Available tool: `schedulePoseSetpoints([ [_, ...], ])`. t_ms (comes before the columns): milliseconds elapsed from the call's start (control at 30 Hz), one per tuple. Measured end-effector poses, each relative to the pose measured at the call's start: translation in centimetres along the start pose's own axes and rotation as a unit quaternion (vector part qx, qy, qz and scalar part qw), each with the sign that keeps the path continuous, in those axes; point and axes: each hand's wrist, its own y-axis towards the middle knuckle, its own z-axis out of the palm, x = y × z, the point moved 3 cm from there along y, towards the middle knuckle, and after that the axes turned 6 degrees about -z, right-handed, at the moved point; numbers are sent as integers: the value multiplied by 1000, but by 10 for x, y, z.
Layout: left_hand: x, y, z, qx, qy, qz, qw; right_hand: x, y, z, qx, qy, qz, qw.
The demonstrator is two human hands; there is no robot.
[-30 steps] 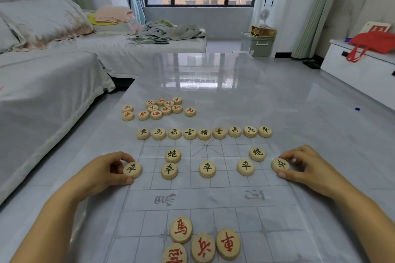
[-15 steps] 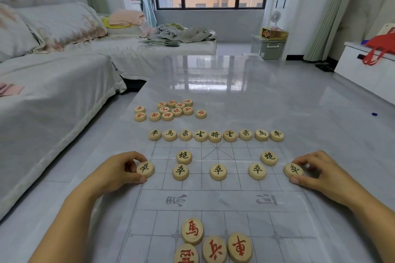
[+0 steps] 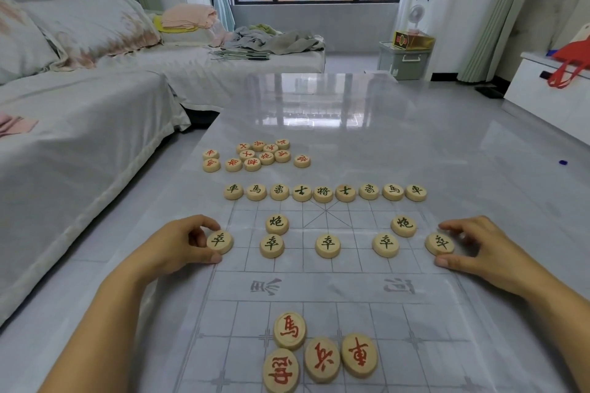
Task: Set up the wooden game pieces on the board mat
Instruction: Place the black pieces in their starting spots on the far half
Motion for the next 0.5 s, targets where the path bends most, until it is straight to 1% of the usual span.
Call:
schedulePoseSetpoints([
  [100,-3,-2,-3,-8,10,-12,1000,4,-1,1,14,3,6,1000],
  [167,-13,-8,-10,-54,54,-6,997,5,-1,0,26,-2,14,1000],
  [233,-32,-20,-22,-129,94,43,986,8,-1,-4,35,0,23,999],
  [267,-45,-30,-27,-150,84,80,982,11,-1,-7,32,7,28,999],
  [300,-58,-40,-29,-147,59,123,980,14,-1,-11,20,14,28,999],
  [333,-72,-50,-27,-115,36,165,979,17,-1,-14,2,16,26,1000],
  [367,-86,-60,-21,-61,31,206,976,20,-1,-18,-20,12,19,1000],
  [433,-105,-73,6,52,91,263,959,27,0,-22,-53,2,5,999],
  [467,-109,-77,25,92,135,285,945,30,0,-22,-61,-3,-4,998],
  [500,-111,-83,46,117,177,322,923,34,0,-23,-64,-6,-13,998],
])
